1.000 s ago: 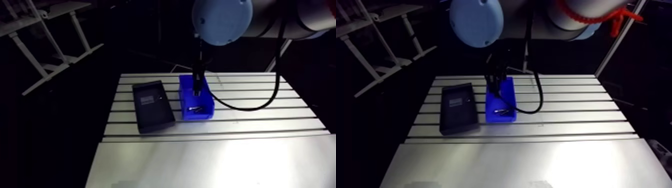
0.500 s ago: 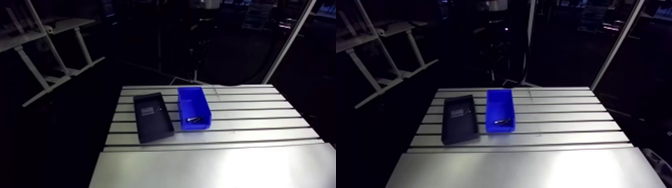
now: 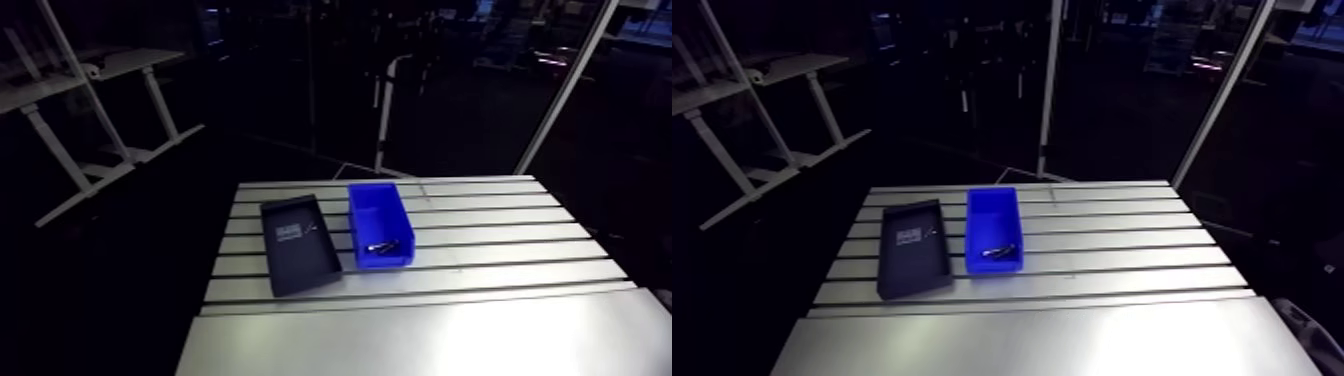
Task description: Pick up the M10 bolt from the tray and put it into the blue bin.
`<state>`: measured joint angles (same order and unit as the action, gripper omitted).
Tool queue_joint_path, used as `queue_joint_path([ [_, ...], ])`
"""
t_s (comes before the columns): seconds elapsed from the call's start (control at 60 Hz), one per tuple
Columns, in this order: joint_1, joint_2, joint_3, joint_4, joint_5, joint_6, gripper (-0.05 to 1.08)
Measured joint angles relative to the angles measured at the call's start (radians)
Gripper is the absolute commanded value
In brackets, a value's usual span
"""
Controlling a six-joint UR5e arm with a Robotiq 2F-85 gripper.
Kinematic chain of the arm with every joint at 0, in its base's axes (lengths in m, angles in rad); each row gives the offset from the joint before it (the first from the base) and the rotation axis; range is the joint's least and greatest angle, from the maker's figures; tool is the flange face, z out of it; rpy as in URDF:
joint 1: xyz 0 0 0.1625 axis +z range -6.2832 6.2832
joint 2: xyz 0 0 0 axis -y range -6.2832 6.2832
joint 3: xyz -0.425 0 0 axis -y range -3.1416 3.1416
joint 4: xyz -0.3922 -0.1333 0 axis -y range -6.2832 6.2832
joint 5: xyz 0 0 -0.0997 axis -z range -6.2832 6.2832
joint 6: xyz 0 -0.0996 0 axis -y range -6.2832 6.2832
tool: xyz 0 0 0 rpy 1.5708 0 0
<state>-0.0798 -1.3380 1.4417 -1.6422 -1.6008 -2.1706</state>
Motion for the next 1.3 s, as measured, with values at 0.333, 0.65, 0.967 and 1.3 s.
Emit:
queue_joint_path([
  [0.333, -0.014, -0.020, -0.139, 0.183, 0.019, 0.345, 0.01],
  [0.65, -0.055, -0.071, -0.161, 0.271, 0.024, 0.474, 0.01],
  [0.967, -0.063, -0.102, -0.126, 0.273, 0.027, 0.485, 0.01],
  [1.3, -0.063, -0.114, -0.107, 0.270, 0.030, 0.485, 0.01],
])
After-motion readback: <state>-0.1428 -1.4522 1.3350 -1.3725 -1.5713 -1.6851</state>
